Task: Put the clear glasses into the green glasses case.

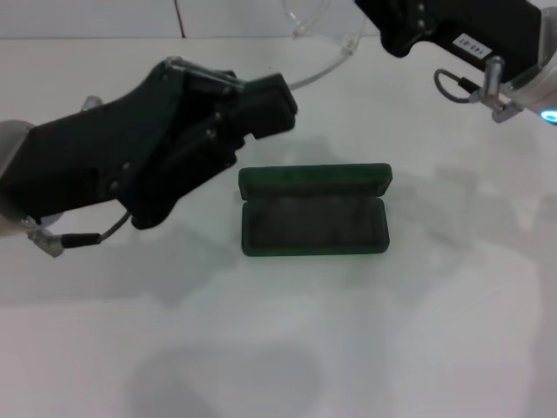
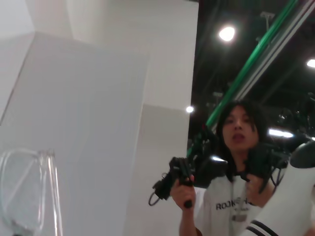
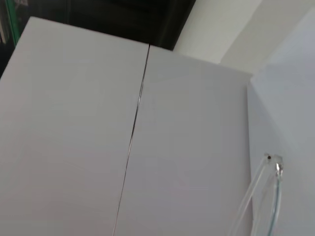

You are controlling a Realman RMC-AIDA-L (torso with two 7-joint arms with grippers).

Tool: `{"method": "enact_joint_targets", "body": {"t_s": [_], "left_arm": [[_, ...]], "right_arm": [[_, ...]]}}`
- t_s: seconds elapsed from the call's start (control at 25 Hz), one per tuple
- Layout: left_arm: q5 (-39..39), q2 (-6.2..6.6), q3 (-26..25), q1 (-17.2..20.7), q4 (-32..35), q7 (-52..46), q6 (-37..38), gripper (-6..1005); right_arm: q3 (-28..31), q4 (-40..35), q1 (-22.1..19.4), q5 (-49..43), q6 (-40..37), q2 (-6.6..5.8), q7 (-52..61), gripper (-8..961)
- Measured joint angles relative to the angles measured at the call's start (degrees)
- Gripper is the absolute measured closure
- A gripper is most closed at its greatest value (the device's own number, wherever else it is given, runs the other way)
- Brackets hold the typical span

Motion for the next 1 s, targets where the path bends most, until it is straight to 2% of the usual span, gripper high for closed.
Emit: {"method": "enact_joint_targets", "body": {"t_s": [0.2, 0.4, 1.0], "left_arm": [[-0.9, 0.09, -1.1, -0.3, -2.1, 0.6, -0.4, 950], [-0.7, 0.35, -4.3, -1.1, -6.0, 1.0, -0.8, 950], [-0.3, 0.50, -4.4, -1.2, -7.3, 1.6, -3.1, 950]], "right_arm": [[-2.1, -0.4, 0.2, -0.1, 1.2, 0.00, 0.0, 838], [-6.7, -3.4, 0.4, -0.2, 4.6, 0.00, -0.8, 839], [-12.5, -4.7, 1.4, -1.1, 6.1, 0.00, -1.4, 838]]}}
